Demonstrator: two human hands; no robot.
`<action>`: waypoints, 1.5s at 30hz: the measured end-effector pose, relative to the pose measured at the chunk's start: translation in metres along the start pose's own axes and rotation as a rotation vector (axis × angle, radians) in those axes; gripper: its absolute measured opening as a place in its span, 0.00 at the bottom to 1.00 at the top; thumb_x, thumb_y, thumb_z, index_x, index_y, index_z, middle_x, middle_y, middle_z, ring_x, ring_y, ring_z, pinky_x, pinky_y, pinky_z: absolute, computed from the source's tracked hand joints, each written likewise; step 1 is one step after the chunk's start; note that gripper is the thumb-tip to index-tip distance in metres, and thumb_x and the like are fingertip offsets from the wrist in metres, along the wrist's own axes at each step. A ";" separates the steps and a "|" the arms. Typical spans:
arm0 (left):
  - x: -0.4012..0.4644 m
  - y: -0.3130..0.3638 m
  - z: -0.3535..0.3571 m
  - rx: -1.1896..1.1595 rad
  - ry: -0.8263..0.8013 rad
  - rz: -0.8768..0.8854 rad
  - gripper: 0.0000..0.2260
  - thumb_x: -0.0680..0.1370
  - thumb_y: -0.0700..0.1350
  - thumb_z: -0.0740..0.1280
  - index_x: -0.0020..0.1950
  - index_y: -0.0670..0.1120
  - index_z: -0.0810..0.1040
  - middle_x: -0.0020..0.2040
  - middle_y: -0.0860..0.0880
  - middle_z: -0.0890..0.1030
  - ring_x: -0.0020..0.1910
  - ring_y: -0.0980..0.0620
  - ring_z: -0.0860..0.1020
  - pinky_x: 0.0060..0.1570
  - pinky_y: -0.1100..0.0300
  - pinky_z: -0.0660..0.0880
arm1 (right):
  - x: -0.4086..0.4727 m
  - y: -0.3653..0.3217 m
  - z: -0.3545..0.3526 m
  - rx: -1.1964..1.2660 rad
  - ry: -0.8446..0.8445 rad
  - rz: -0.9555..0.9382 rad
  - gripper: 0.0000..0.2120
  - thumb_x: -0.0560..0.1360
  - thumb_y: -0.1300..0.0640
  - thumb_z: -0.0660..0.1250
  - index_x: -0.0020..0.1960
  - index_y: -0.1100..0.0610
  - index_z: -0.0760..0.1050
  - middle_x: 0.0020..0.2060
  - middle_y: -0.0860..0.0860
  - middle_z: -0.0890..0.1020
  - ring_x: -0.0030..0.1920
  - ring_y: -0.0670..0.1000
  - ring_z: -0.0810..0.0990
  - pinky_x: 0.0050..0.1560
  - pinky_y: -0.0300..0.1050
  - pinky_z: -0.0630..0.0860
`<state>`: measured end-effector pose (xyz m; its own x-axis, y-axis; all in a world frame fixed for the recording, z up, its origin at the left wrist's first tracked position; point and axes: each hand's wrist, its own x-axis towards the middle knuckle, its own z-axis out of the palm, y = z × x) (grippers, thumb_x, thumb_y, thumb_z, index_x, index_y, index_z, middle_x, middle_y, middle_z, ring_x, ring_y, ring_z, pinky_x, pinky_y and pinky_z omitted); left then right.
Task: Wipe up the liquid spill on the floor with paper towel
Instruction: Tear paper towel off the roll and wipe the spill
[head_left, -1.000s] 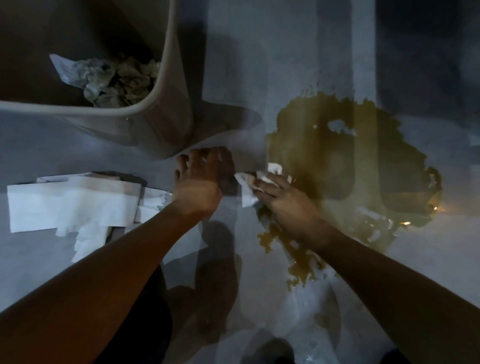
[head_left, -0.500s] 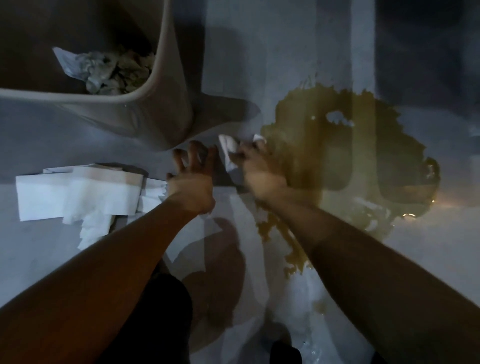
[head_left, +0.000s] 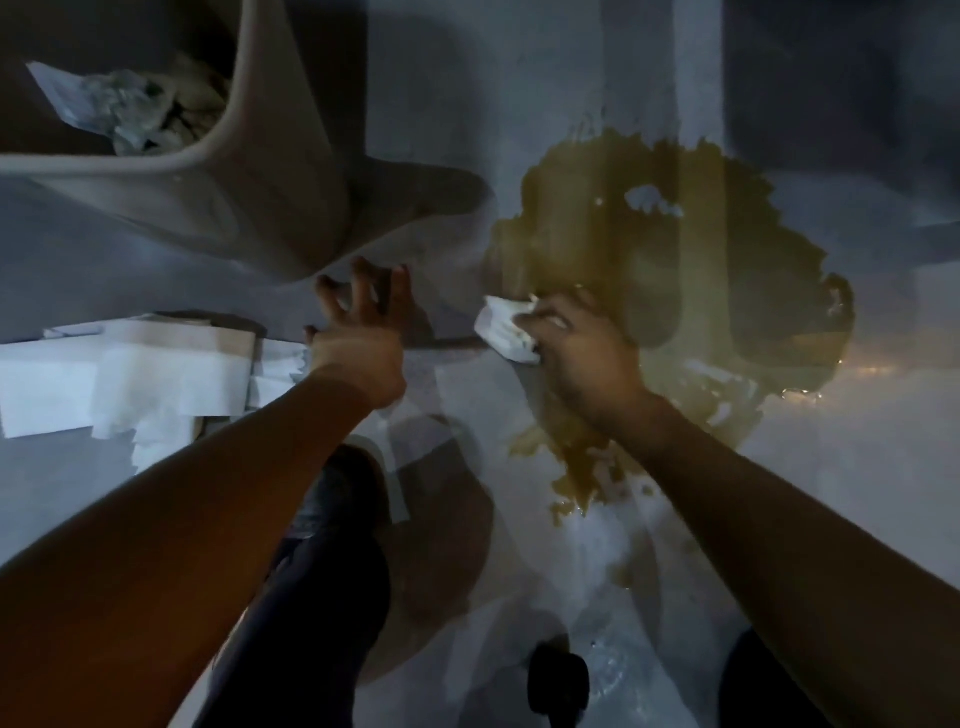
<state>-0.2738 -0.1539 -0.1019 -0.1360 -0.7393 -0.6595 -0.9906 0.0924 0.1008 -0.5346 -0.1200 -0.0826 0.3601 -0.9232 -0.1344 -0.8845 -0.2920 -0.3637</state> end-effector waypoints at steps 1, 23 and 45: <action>0.001 -0.001 -0.001 0.005 -0.002 0.002 0.55 0.74 0.53 0.74 0.78 0.59 0.29 0.80 0.49 0.32 0.77 0.27 0.37 0.67 0.23 0.59 | 0.009 -0.016 0.003 -0.016 -0.018 0.005 0.20 0.72 0.65 0.66 0.63 0.56 0.80 0.60 0.59 0.77 0.59 0.66 0.74 0.53 0.57 0.80; 0.000 0.001 -0.005 0.078 0.020 -0.031 0.55 0.70 0.47 0.76 0.79 0.61 0.35 0.80 0.47 0.37 0.77 0.26 0.41 0.66 0.25 0.66 | -0.122 0.002 0.040 0.017 -0.242 -0.295 0.16 0.78 0.61 0.62 0.63 0.55 0.79 0.59 0.58 0.80 0.61 0.66 0.77 0.54 0.61 0.80; 0.011 0.002 0.009 0.097 0.003 -0.109 0.50 0.78 0.51 0.70 0.75 0.65 0.26 0.80 0.51 0.30 0.79 0.32 0.37 0.70 0.24 0.56 | -0.122 0.026 0.031 -0.012 -0.064 -0.053 0.16 0.81 0.54 0.60 0.66 0.51 0.77 0.64 0.57 0.74 0.63 0.60 0.71 0.61 0.53 0.73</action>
<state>-0.2776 -0.1557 -0.1151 -0.0275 -0.7505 -0.6603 -0.9962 0.0751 -0.0439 -0.5928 -0.0077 -0.1040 0.4247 -0.8885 -0.1736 -0.8669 -0.3438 -0.3610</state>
